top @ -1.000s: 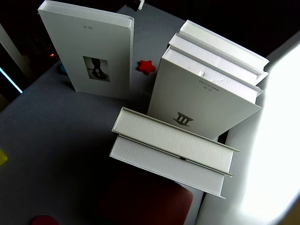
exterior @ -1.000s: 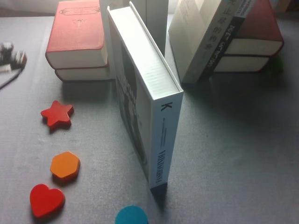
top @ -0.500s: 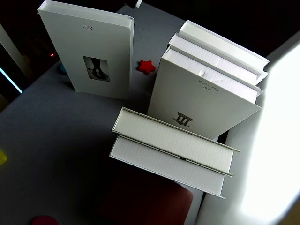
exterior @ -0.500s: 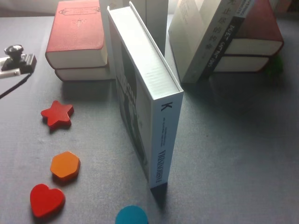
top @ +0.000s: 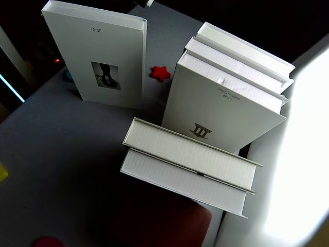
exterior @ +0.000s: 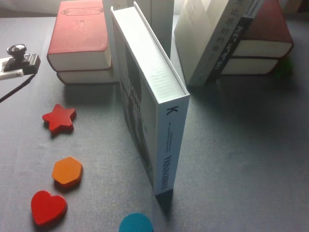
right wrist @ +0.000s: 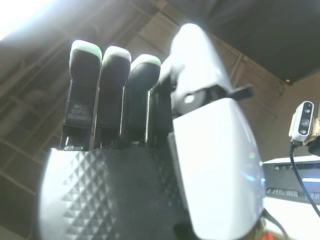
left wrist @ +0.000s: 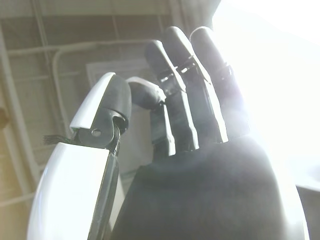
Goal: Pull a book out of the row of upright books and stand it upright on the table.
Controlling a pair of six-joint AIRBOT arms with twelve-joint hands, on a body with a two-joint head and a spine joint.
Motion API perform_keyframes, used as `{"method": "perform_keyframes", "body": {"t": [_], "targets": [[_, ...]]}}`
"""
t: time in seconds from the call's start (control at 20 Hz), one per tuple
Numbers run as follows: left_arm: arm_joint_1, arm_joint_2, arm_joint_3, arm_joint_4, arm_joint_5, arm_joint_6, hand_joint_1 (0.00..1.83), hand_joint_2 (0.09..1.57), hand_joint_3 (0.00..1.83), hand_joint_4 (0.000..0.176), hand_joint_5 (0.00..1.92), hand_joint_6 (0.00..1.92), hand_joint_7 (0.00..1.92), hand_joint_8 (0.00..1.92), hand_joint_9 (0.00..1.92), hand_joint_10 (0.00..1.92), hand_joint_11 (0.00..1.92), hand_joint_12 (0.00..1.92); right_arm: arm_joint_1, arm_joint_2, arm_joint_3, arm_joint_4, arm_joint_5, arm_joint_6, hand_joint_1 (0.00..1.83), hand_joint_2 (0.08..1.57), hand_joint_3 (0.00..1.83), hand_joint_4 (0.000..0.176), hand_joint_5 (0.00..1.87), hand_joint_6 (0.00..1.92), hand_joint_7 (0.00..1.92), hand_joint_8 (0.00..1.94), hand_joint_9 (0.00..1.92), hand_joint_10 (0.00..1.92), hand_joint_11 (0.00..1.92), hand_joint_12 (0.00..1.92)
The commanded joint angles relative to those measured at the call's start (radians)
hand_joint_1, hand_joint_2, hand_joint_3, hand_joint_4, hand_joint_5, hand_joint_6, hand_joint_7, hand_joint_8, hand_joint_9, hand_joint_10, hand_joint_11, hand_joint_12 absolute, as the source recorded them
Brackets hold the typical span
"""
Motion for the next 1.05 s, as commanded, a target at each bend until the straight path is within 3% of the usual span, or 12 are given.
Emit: {"method": "perform_keyframes", "body": {"t": [0.0, 0.05, 0.1, 0.3, 0.35, 0.4, 0.45, 0.5, 0.6, 0.65, 0.9, 1.0], "targets": [[-0.012, -0.002, -0.004, -0.037, -0.085, -0.008, 0.86, 1.42, 0.00, 0.000, 0.47, 1.73, 0.61, 0.65, 0.53, 0.85, 0.30, 1.51, 0.012, -0.003, 0.004, 0.043, 0.093, 0.010, 1.31, 1.14, 0.00, 0.000, 0.69, 1.82, 0.77, 1.85, 0.71, 1.86, 0.67, 1.92], [-0.012, -0.003, -0.005, -0.037, -0.085, -0.008, 0.85, 1.42, 0.00, 0.000, 0.47, 1.73, 0.61, 0.65, 0.53, 0.85, 0.30, 1.51, 0.012, -0.004, 0.004, 0.043, 0.093, 0.014, 1.31, 1.15, 0.00, 0.011, 0.70, 1.86, 0.81, 1.88, 0.74, 1.90, 0.71, 1.92], [-0.012, -0.003, -0.006, -0.037, -0.085, -0.008, 0.86, 1.42, 0.00, 0.000, 0.47, 1.73, 0.60, 0.65, 0.53, 0.85, 0.30, 1.51, 0.012, -0.004, 0.003, 0.043, 0.093, 0.016, 1.28, 1.16, 0.00, 0.055, 0.70, 1.91, 0.82, 1.93, 0.75, 1.92, 0.72, 1.92], [-0.010, -0.003, -0.010, -0.037, -0.085, -0.008, 0.85, 1.42, 0.00, 0.000, 0.47, 1.73, 0.60, 0.66, 0.53, 0.85, 0.30, 1.51, 0.012, -0.004, 0.002, 0.043, 0.093, 0.018, 1.24, 1.14, 0.00, 0.047, 0.59, 1.66, 0.66, 1.77, 0.59, 1.80, 0.46, 1.92], [-0.010, -0.003, -0.010, -0.037, -0.085, -0.008, 0.85, 1.42, 0.00, 0.000, 0.47, 1.73, 0.60, 0.66, 0.53, 0.85, 0.30, 1.51, 0.012, -0.004, 0.002, 0.043, 0.093, 0.019, 1.27, 1.13, 0.00, 0.017, 0.62, 1.76, 0.69, 1.91, 0.64, 1.90, 0.56, 1.92], [-0.009, -0.004, -0.010, -0.037, -0.085, -0.008, 0.85, 1.42, 0.00, 0.000, 0.47, 1.73, 0.60, 0.66, 0.53, 0.85, 0.30, 1.51, 0.012, -0.004, 0.001, 0.043, 0.093, 0.019, 1.27, 1.13, 0.00, 0.017, 0.62, 1.76, 0.69, 1.91, 0.64, 1.90, 0.56, 1.92], [-0.009, -0.004, -0.011, -0.037, -0.085, -0.008, 0.85, 1.42, 0.00, 0.000, 0.47, 1.73, 0.60, 0.66, 0.53, 0.85, 0.30, 1.51, 0.012, -0.004, 0.001, 0.043, 0.093, 0.019, 1.26, 1.14, 0.00, 0.033, 0.61, 1.81, 0.68, 1.93, 0.63, 1.92, 0.54, 1.92], [-0.009, -0.004, -0.011, -0.037, -0.085, -0.008, 0.85, 1.42, 0.00, 0.000, 0.47, 1.73, 0.60, 0.66, 0.53, 0.85, 0.30, 1.51, 0.012, -0.004, 0.001, 0.043, 0.093, 0.020, 1.25, 1.12, 0.00, 0.072, 0.63, 1.78, 0.69, 1.94, 0.64, 1.92, 0.55, 1.92], [-0.009, -0.005, -0.011, -0.038, -0.085, -0.008, 0.85, 1.42, 0.00, 0.000, 0.47, 1.73, 0.60, 0.67, 0.53, 0.85, 0.30, 1.51, 0.012, -0.004, 0.000, 0.043, 0.093, 0.021, 1.26, 1.10, 0.00, 0.029, 0.62, 1.66, 0.65, 1.94, 0.61, 1.92, 0.54, 1.92], [-0.008, -0.005, -0.012, -0.038, -0.085, -0.008, 0.85, 1.42, 0.00, 0.000, 0.47, 1.73, 0.60, 0.67, 0.53, 0.85, 0.30, 1.51, 0.012, -0.004, 0.000, 0.043, 0.093, 0.021, 1.14, 1.18, 0.02, 0.000, 0.74, 1.42, 0.68, 1.87, 0.62, 1.91, 0.54, 1.92], [-0.005, -0.006, -0.016, -0.039, -0.085, -0.008, 0.85, 1.42, 0.00, 0.000, 0.47, 1.73, 0.60, 0.67, 0.53, 0.86, 0.30, 1.51, 0.012, -0.004, -0.001, 0.043, 0.093, 0.025, 1.11, 1.20, 0.01, 0.000, 0.80, 1.32, 0.64, 1.92, 0.60, 1.92, 0.53, 1.92], [-0.005, -0.005, -0.016, -0.039, -0.085, -0.008, 0.85, 1.42, 0.00, 0.000, 0.47, 1.73, 0.59, 0.67, 0.53, 0.86, 0.30, 1.51, 0.012, -0.004, -0.001, 0.043, 0.093, 0.027, 1.13, 1.18, 0.00, 0.000, 0.84, 1.24, 0.67, 1.77, 0.60, 1.86, 0.47, 1.92]]}}
